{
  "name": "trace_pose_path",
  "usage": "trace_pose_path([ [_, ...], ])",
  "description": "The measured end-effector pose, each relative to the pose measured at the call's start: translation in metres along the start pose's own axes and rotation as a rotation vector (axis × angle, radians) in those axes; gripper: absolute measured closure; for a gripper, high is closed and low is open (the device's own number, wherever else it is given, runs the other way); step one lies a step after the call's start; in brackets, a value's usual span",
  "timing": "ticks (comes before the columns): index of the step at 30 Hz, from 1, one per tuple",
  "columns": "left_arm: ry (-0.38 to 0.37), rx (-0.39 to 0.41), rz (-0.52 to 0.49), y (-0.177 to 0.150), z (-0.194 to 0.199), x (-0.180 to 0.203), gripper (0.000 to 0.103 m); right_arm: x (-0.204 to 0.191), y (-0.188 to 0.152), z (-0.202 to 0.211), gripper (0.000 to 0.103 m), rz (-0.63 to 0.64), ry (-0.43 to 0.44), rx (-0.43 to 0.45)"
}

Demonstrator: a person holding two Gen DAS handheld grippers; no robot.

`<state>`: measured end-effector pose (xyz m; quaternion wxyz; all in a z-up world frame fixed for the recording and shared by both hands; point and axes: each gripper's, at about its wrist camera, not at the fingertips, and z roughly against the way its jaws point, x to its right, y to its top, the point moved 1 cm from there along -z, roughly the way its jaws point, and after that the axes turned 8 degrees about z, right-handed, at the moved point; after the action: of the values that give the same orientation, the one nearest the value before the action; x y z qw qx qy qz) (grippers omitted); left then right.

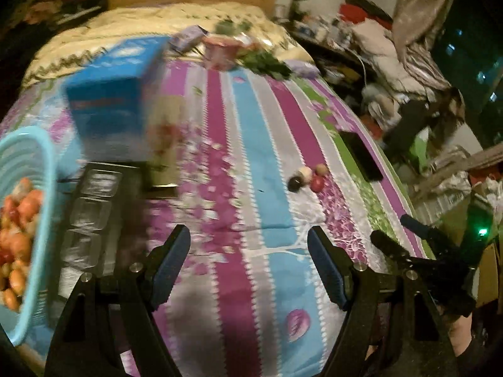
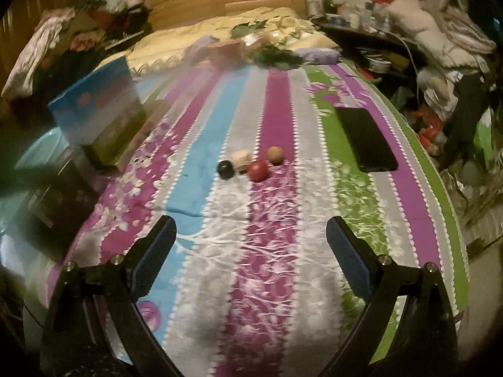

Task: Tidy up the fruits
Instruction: 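Move both open tools back to the remaining fruits on the bedsheet, then grasp a red tomato with the right tool while the left tool approaches the dark ball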

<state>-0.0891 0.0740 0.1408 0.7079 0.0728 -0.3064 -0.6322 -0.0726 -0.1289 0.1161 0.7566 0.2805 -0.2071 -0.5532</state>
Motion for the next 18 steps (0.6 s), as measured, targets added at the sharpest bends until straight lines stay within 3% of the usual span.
trace_pose_path([
  [1, -0.006, -0.012, -0.002, 0.0, -0.008, 0.003, 0.025, 0.006, -0.001, -0.002, 0.014, -0.005, 0.007, 0.002],
  [5, 0.001, -0.055, 0.01, -0.001, -0.041, 0.012, 0.025, 0.016, 0.003, -0.031, 0.06, 0.026, 0.08, -0.025],
  [6, -0.003, -0.06, 0.018, -0.001, -0.047, 0.012, 0.025, 0.018, 0.004, -0.041, 0.063, 0.036, 0.096, -0.036],
  [13, 0.007, -0.073, 0.042, 0.003, -0.079, 0.009, 0.025, 0.029, 0.023, -0.116, 0.063, 0.058, 0.183, -0.074],
  [18, 0.006, -0.086, 0.06, 0.007, -0.098, 0.007, 0.025, 0.02, 0.028, -0.143, 0.063, 0.134, 0.173, -0.1],
])
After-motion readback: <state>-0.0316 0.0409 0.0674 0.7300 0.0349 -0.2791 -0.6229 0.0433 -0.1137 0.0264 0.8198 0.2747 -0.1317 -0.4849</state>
